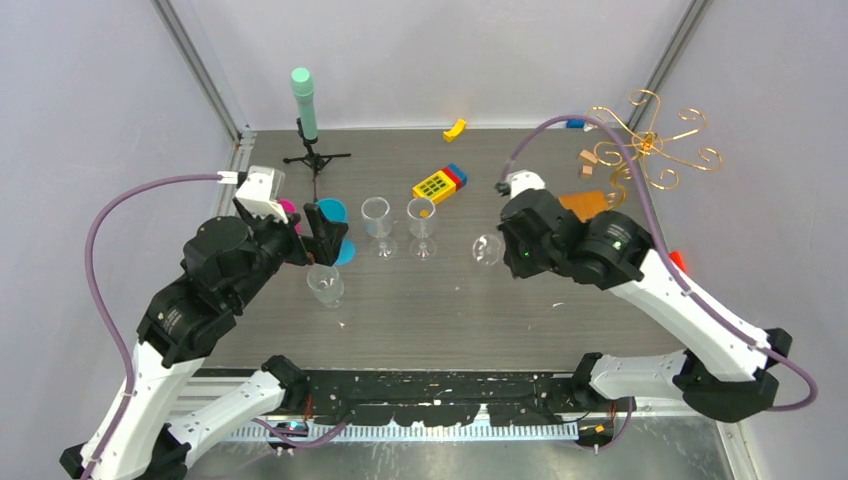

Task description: Take the wine glass off the wine glass rack

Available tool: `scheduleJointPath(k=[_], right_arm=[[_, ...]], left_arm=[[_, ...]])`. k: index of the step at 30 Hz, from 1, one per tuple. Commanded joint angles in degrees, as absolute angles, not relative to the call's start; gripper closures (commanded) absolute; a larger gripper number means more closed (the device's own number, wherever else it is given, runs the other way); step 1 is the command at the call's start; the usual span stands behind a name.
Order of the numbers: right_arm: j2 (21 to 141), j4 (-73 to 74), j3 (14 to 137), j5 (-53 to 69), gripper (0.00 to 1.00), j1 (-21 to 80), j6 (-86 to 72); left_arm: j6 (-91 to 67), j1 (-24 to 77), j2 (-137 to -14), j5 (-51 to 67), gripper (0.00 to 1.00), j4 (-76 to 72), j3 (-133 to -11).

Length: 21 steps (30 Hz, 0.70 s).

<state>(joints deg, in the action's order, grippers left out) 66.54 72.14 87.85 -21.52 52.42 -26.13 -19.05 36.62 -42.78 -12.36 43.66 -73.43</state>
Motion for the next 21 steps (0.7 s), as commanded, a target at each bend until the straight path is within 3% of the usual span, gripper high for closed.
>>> scheduleJointPath(k=[1,10,21], right_arm=[[70.3,72.1,89.9,-14.3,1.00,57.8,-22.5],[86.6,67.1,99.2,-7.3,1.00,65.5,-18.4],[104.6,66.9,115.1,-10.9,1.00,67.3,-19.7]], left_arm=[[-18.2,36.4,-42.2,-16.9,0.00,47.6,-76.6],[-15.8,36.4,-38.6,-23.5,0.00,51.5,-78.2],[-15.7,36.4,-33.3,-27.9,0.00,56.8,-78.8]])
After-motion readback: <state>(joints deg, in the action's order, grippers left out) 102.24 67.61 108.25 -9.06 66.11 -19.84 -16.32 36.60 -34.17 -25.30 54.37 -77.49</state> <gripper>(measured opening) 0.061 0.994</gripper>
